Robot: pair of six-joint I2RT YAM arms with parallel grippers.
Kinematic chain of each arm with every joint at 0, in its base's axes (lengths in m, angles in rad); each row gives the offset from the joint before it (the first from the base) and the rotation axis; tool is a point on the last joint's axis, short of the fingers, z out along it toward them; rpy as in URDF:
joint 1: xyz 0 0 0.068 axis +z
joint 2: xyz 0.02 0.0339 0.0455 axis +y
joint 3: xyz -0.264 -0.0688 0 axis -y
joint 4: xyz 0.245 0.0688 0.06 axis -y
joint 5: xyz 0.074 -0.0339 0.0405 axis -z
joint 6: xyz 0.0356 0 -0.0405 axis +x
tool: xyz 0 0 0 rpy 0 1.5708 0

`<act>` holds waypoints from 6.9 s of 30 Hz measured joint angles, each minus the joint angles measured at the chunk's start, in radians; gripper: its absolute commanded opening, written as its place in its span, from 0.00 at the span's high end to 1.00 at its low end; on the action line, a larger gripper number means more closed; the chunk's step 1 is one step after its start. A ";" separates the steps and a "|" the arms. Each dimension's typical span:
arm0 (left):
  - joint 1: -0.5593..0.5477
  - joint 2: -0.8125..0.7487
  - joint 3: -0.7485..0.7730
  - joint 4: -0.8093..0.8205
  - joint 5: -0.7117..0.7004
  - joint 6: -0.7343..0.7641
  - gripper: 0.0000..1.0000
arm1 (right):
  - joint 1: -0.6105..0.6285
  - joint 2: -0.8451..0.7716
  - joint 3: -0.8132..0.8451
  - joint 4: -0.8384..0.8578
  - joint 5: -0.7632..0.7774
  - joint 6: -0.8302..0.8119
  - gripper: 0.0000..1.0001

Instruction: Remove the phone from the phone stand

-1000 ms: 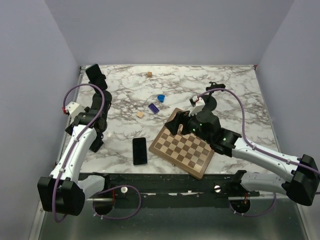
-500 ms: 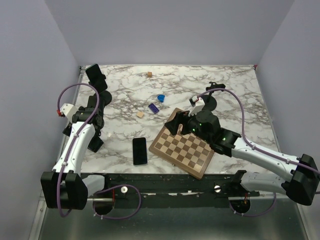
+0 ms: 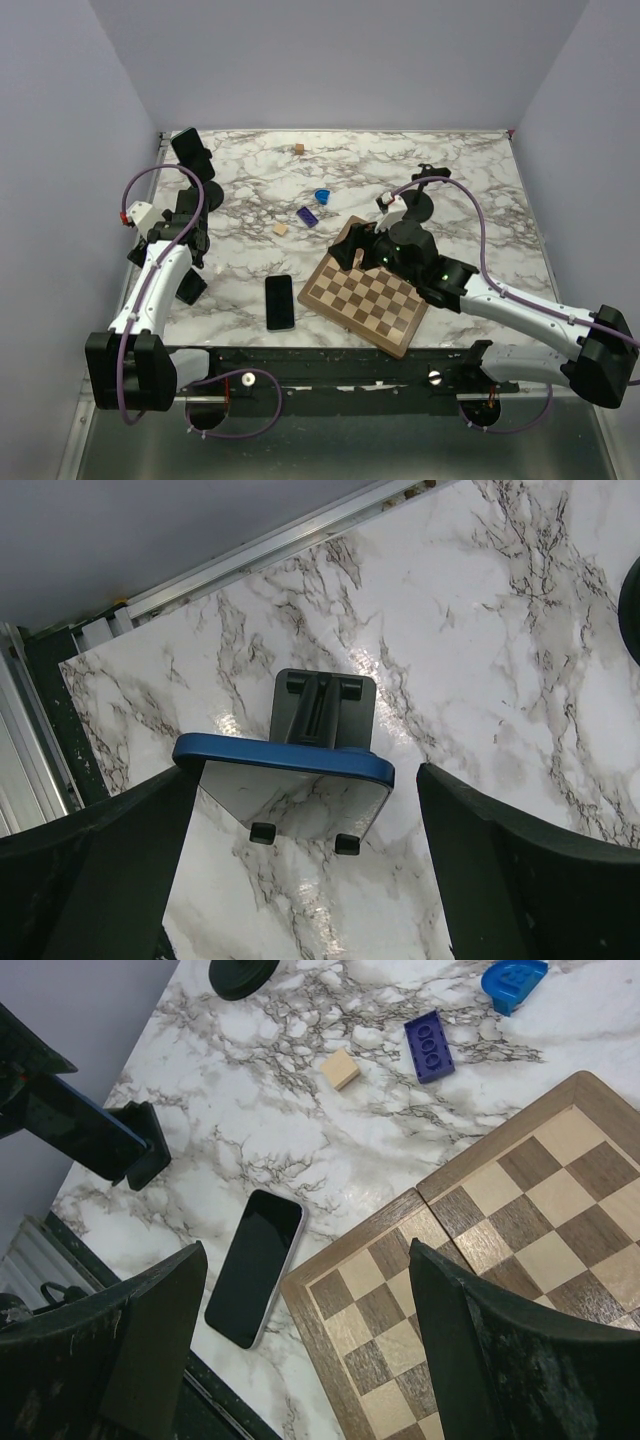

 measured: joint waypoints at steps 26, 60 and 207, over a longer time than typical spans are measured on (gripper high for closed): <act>0.001 -0.037 -0.069 0.044 -0.011 0.011 0.46 | 0.000 -0.025 0.000 0.001 -0.001 0.004 0.11; -0.418 -0.301 -0.070 0.147 0.211 0.619 1.00 | 0.000 -0.025 0.000 0.006 -0.005 0.021 0.11; 0.524 0.443 -0.006 1.691 1.555 0.077 0.34 | 0.000 0.156 0.021 0.054 -0.277 0.221 0.10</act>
